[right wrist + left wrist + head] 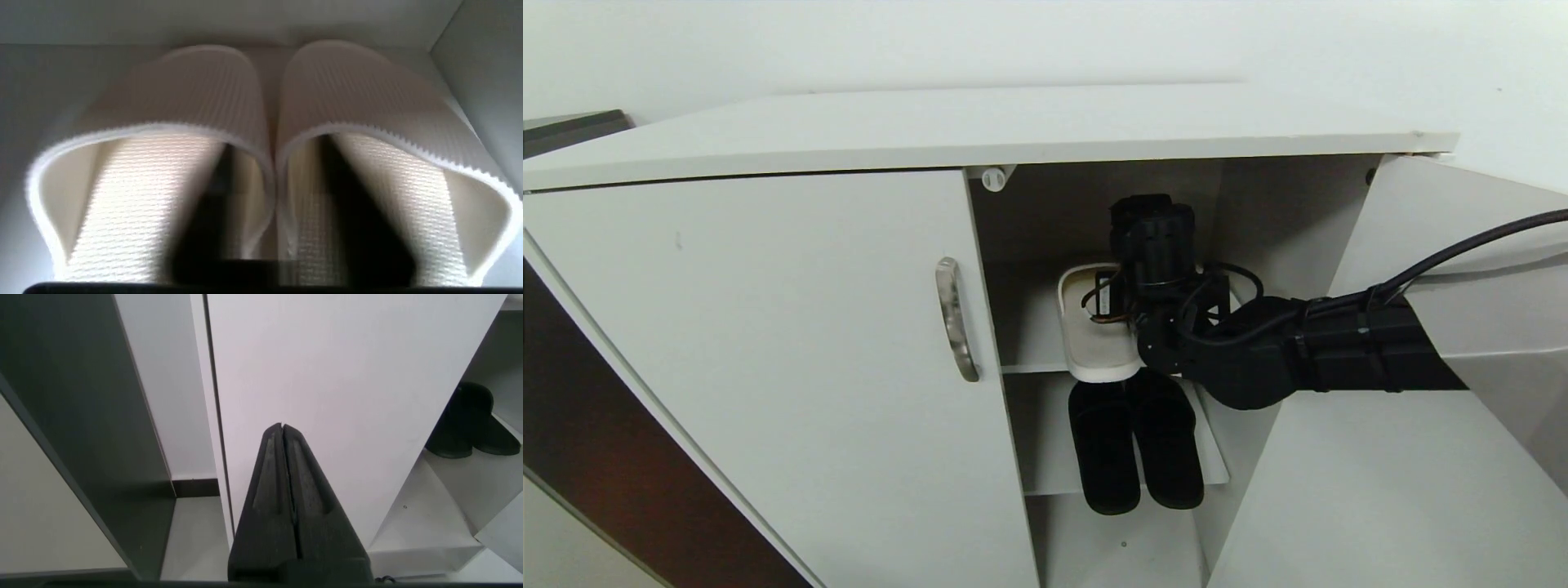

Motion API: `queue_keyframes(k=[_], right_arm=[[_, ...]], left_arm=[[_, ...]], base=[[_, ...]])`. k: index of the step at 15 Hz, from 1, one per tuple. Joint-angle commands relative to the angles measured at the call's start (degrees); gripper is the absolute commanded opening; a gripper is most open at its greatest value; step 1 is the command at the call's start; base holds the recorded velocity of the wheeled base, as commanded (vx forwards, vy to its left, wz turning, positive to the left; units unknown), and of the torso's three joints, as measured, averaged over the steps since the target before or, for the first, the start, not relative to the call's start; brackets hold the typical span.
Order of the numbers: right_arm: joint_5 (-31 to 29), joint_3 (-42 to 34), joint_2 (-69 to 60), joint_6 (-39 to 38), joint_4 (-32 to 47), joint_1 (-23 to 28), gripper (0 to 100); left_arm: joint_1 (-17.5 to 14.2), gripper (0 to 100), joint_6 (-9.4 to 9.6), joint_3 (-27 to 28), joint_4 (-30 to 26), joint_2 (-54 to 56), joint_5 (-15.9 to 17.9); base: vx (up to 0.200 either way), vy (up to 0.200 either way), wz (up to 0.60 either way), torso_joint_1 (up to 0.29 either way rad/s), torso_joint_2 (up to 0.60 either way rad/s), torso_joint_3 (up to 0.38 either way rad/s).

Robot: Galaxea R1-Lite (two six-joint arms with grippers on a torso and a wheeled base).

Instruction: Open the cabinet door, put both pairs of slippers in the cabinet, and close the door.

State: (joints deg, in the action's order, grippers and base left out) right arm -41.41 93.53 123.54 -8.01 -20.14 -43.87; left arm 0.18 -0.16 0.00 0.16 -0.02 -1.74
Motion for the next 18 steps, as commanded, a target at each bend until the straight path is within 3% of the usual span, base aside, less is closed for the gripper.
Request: queue_keyframes(k=[1,6,12,13,18], right_arm=[[-0.3,-1.4,-0.9,0.1,-0.1,-0.4,100],[-2.7,-11.8,-9.8,-0.1,-1.1,-4.7,100],[-3.0,-29.6,-21.9,-0.4,-8.4,-10.4,100],[-3.0,-33.1,-23.1,-0.3,-10.3,-11.5,0],[-2.8,-37.2,-23.4,-0.1,-13.7,-11.8,0]], left_arm=[[0.0,0,-0.02,0.0,0.0,-0.1,0.0],[0.0,0,-0.02,0.0,0.0,0.0,0.0],[0.0,0,-0.02,0.0,0.0,-0.1,0.0],[0.0,0,0.07,0.0,0.0,-0.1,0.0],[0.0,0,-0.02,0.0,0.0,0.0,0.0]], base=[[0.0,0.0,0.0,0.0,0.0,0.0],[0.0,0.0,0.0,0.0,0.0,0.0],[0.0,0.0,0.0,0.0,0.0,0.0],[0.0,0.0,0.0,0.0,0.0,0.0],[0.0,0.0,0.0,0.0,0.0,0.0]])
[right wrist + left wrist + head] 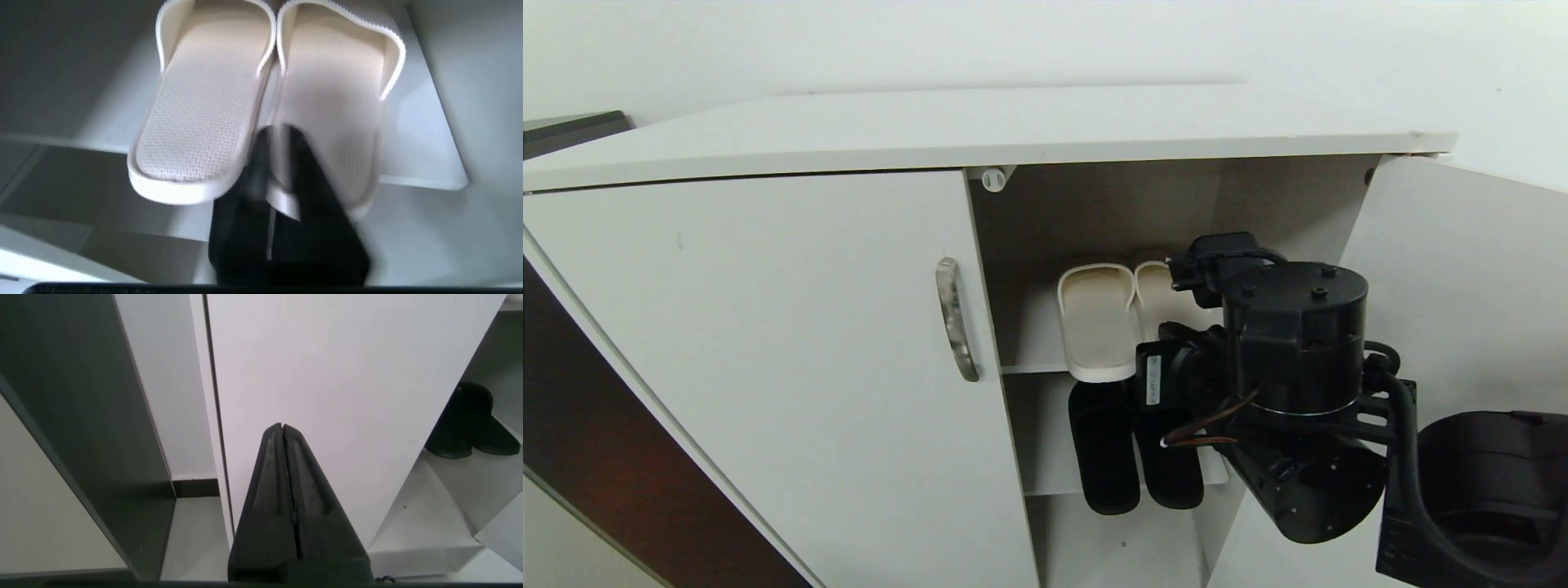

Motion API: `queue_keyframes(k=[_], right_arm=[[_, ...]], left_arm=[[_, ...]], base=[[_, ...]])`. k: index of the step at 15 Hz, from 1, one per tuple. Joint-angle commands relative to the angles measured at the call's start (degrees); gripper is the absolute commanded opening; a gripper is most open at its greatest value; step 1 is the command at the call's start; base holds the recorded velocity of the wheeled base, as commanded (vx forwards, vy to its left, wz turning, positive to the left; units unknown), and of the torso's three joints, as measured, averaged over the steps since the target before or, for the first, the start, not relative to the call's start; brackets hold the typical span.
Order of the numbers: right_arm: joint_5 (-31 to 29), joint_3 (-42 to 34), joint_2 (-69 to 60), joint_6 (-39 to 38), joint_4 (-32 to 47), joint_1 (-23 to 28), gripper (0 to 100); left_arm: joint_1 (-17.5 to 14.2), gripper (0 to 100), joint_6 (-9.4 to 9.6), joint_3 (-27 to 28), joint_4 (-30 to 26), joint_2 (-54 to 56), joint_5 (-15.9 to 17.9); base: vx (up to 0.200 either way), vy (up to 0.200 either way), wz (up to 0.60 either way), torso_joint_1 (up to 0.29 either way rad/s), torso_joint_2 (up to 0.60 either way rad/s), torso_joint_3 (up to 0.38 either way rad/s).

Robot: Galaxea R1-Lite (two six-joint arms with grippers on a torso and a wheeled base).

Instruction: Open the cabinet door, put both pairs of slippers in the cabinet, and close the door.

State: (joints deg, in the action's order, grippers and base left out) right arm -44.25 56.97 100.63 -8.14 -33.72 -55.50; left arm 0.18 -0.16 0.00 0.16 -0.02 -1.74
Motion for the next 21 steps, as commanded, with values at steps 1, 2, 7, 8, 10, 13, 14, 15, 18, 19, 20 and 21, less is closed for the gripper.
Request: queue_keyframes(k=[1,2,7,8,10,13,14,15,18,19,20,21], right_arm=[[0.0,-0.6,-0.5,0.1,-0.2,-0.2,0],[0.0,-0.6,-0.5,0.1,-0.2,-0.2,0],[0.0,-1.2,-0.1,0.1,-0.2,-0.7,0],[0.0,-1.2,-0.1,0.1,-0.2,-0.7,0],[0.0,-1.2,0.0,0.1,-0.2,-0.7,0],[0.0,-1.2,0.4,0.1,-0.2,-0.7,0],[0.0,-1.2,0.5,0.1,-0.2,-0.7,0],[0.0,-1.2,0.5,0.1,-0.2,-0.7,0],[0.0,-1.2,0.6,0.1,-0.2,-0.7,0],[0.0,-1.2,0.6,0.1,-0.2,-0.7,0],[0.0,-1.3,0.6,0.1,-0.3,-0.7,0],[0.0,-1.5,0.6,0.1,-0.3,-0.7,0]], left_arm=[[0.0,0,-0.02,0.0,0.0,-0.1,0.0],[0.0,0,-0.02,0.0,0.0,-0.1,0.0],[0.0,0,-0.02,0.0,0.0,0.0,-0.1],[0.0,0,-0.02,0.0,0.0,0.0,-0.1],[0.0,0,-0.02,0.0,0.0,-0.1,-0.1],[0.0,0,-0.11,0.0,0.0,-0.1,-0.1],[0.0,0,-0.11,0.0,0.0,-0.1,-0.1],[0.0,0,-0.11,0.0,0.0,0.0,-0.1],[0.0,0,-0.02,0.0,0.0,-0.1,0.1],[0.0,0,-0.02,0.0,0.0,0.0,0.1],[0.0,0,-0.02,0.0,0.0,0.0,0.1],[0.0,0,-0.02,0.0,0.0,-0.1,0.1]], base=[[0.0,0.0,0.0,0.0,0.0,0.0],[0.0,0.0,0.0,0.0,0.0,0.0],[0.0,0.0,0.0,0.0,0.0,0.0],[0.0,0.0,0.0,0.0,0.0,0.0],[0.0,0.0,0.0,0.0,0.0,0.0],[-0.2,0.0,0.0,0.001,0.0,0.001],[-0.2,0.0,0.0,0.002,0.0,-0.002],[-0.2,0.0,0.0,-0.007,0.0,0.007],[-0.2,0.0,0.0,-0.001,0.0,0.001],[-0.2,0.0,0.0,0.002,0.0,-0.007],[-0.2,0.0,0.0,0.002,-0.01,0.002],[-0.2,0.0,0.0,-0.002,0.01,0.007]])
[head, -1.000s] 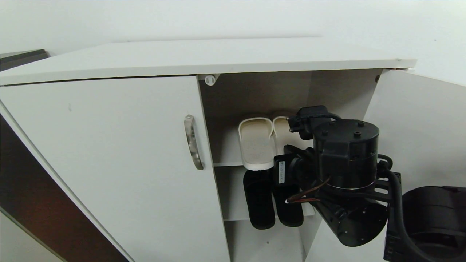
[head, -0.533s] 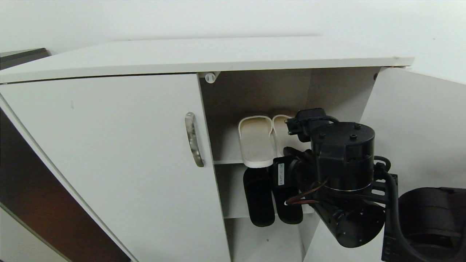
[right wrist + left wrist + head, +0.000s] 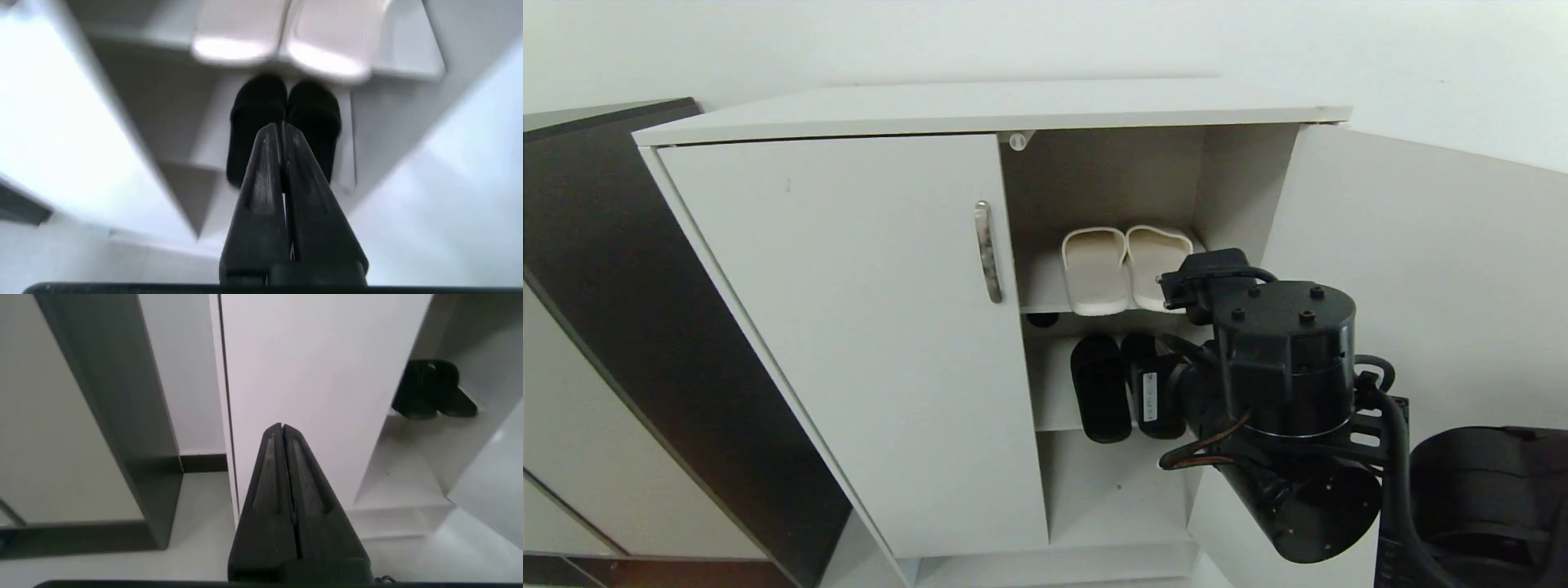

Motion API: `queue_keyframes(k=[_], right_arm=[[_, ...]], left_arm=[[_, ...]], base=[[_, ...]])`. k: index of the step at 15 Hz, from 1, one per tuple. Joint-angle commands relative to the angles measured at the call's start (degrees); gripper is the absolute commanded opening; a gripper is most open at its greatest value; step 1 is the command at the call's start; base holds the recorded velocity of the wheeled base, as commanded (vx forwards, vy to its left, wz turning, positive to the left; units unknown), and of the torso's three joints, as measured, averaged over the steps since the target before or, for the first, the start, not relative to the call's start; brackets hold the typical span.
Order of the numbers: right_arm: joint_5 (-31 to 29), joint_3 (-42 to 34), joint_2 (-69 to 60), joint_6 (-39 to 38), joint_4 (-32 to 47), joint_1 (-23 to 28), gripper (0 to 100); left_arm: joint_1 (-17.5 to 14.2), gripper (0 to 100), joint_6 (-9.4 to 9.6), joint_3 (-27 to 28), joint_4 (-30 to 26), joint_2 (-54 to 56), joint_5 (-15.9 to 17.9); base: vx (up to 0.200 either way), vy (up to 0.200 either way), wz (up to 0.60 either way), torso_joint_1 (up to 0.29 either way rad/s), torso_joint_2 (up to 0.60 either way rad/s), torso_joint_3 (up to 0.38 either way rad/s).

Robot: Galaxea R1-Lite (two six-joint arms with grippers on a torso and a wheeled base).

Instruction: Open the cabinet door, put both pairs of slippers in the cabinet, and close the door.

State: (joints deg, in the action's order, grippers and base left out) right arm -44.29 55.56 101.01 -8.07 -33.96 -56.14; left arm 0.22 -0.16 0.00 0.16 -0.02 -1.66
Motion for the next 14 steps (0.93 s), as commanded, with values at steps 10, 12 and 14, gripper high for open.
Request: queue_keyframes(k=[10,12,14], right_arm=[[0.3,-2.9,0.3,1.7,-4.0,0.1,0],[0.4,-4.1,0.5,3.0,-6.1,0.3,0],[0.4,-4.1,0.9,3.0,-6.8,0.4,0]], left_arm=[[0.0,0,-0.02,0.0,0.0,-0.1,0.0],[0.0,0,-0.11,0.0,0.0,0.0,-0.2],[0.0,0,-0.11,0.0,0.0,0.0,-0.2]], base=[[-0.2,0.0,0.0,0.002,0.0,0.004],[-0.2,0.0,0.0,0.002,0.0,0.002],[0.0,0.0,0.0,0.0,0.0,0.0]])
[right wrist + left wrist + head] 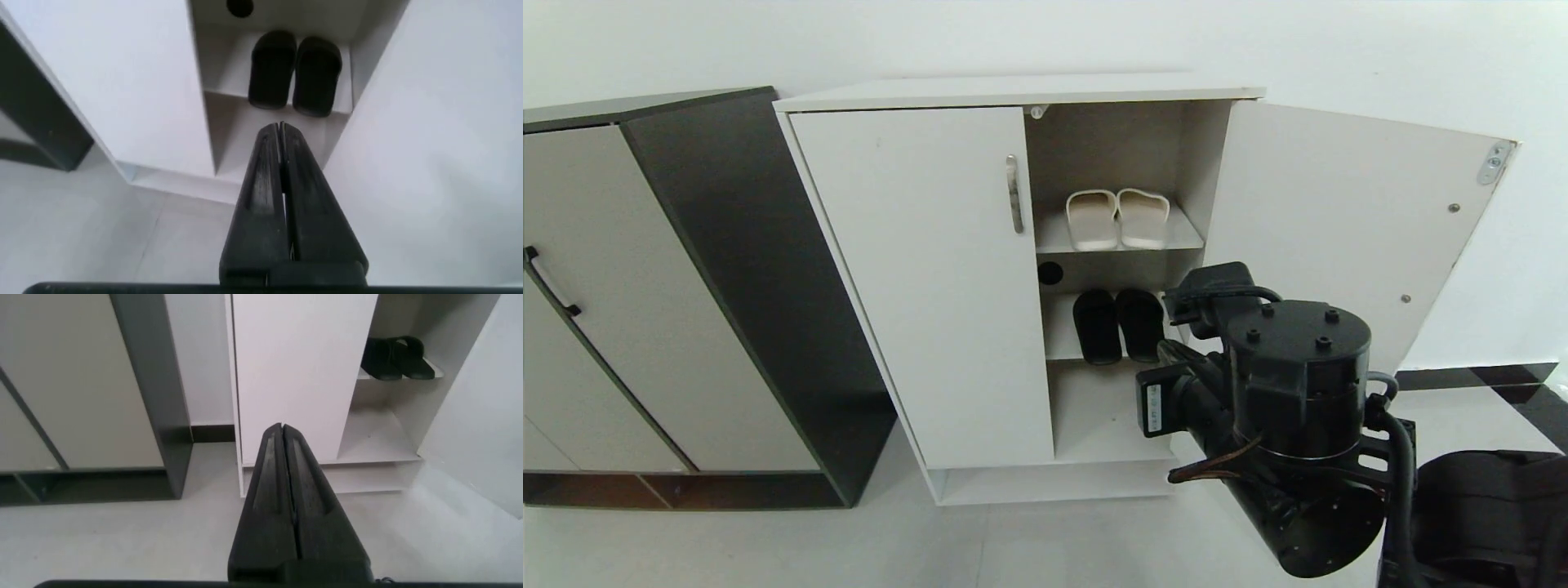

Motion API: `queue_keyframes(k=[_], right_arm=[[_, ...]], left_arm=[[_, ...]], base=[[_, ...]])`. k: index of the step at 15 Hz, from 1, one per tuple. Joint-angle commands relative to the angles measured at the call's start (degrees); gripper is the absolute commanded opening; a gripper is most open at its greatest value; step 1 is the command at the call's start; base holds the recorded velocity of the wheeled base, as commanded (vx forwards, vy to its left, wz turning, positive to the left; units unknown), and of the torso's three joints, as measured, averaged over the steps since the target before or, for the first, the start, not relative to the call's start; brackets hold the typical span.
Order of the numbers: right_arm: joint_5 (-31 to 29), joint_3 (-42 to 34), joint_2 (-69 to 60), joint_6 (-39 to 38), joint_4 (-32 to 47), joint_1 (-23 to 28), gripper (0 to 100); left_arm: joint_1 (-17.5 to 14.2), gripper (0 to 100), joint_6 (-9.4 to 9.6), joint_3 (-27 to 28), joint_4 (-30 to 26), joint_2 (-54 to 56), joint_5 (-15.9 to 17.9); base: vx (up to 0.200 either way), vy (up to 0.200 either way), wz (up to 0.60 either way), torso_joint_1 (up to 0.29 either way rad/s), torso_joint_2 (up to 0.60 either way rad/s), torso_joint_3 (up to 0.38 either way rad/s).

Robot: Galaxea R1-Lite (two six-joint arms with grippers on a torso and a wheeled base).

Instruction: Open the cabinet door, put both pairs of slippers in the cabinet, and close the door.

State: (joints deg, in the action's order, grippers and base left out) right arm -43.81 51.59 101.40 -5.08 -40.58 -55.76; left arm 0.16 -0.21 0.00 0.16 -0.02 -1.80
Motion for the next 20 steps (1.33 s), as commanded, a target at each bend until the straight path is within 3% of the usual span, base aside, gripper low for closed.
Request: queue_keyframes(k=[1,16,20], right_arm=[[0.0,-0.2,0.6,0.0,-0.2,0.1,0],[0.2,-0.2,2.5,0.0,-2.8,0.9,0],[0.2,-0.2,2.5,0.1,-2.8,0.9,0]], left_arm=[[0.0,0,-0.06,0.0,0.0,-0.1,0.0],[0.0,0,0.03,0.0,0.0,-0.1,0.0],[0.0,0,0.03,0.0,0.0,0.0,0.0]], base=[[0.0,0.0,0.0,0.0,0.0,0.0],[0.0,0.0,0.0,0.0,0.0,0.0],[0.0,0.0,0.0,0.012,-0.19,-0.278]])
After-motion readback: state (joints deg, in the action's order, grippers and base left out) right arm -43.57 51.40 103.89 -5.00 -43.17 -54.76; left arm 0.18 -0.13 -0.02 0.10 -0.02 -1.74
